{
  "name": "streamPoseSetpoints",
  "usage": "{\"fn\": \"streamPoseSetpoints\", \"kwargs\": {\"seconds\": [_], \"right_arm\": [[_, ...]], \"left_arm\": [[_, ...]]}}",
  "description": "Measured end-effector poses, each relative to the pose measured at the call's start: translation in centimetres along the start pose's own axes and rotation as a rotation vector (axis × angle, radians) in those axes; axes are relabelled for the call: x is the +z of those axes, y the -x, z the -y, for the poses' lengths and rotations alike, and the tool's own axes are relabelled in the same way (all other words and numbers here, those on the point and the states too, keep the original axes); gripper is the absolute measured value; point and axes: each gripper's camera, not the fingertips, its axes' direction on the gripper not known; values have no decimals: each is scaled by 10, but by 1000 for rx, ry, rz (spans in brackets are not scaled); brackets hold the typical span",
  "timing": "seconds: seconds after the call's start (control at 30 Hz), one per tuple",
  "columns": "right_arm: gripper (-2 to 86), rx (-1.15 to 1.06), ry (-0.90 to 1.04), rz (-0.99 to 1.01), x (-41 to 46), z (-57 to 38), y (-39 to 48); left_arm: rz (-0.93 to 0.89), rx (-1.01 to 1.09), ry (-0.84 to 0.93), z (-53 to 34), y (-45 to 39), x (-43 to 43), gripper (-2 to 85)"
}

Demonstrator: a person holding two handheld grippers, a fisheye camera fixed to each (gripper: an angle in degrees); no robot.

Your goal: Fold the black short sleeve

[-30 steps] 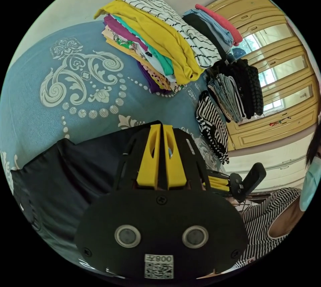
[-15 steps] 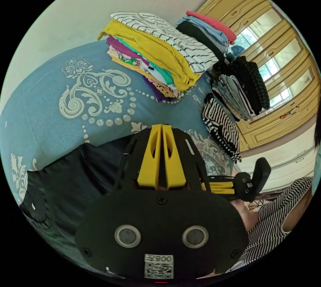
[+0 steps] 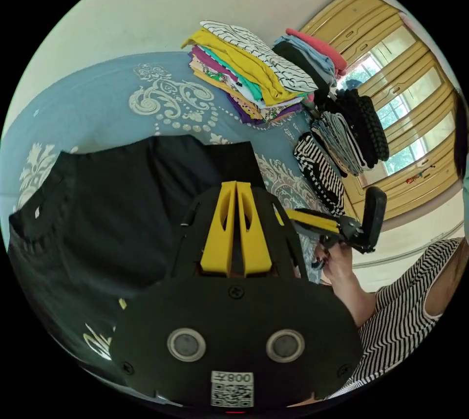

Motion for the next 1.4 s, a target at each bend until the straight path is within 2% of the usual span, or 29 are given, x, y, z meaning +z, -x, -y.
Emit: {"fn": "streamPoseSetpoints", "kwargs": {"seconds": [0.1,0.27,0.43,0.6,0.67,0.87,1.03,1.17,1.4], "right_arm": [[0,-1,6,-8,4,1,-2],[1,-7,-18,-15,9,2,4],[1,-24,-69,-76,3,4,25],[1,-210,-22,94,19,31,103],[1,-318,27,179,36,49,153],[9,-613,157,332,94,86,288],[36,-832,273,399,158,117,402],[48,-979,341,377,214,136,490],[57,-1161,385,348,277,152,591]], "left_arm": [[64,-166,-51,-73,32,-66,5],[240,-596,-194,-223,95,-198,23],[344,-771,-289,-311,138,-283,61],[415,-851,-305,-345,191,-327,84],[357,-928,-341,-365,220,-341,88],[90,-983,-540,-418,256,-367,60],[44,-936,-618,-454,250,-390,24],[62,-898,-660,-487,244,-403,14],[15,-873,-721,-529,246,-423,10]]}}
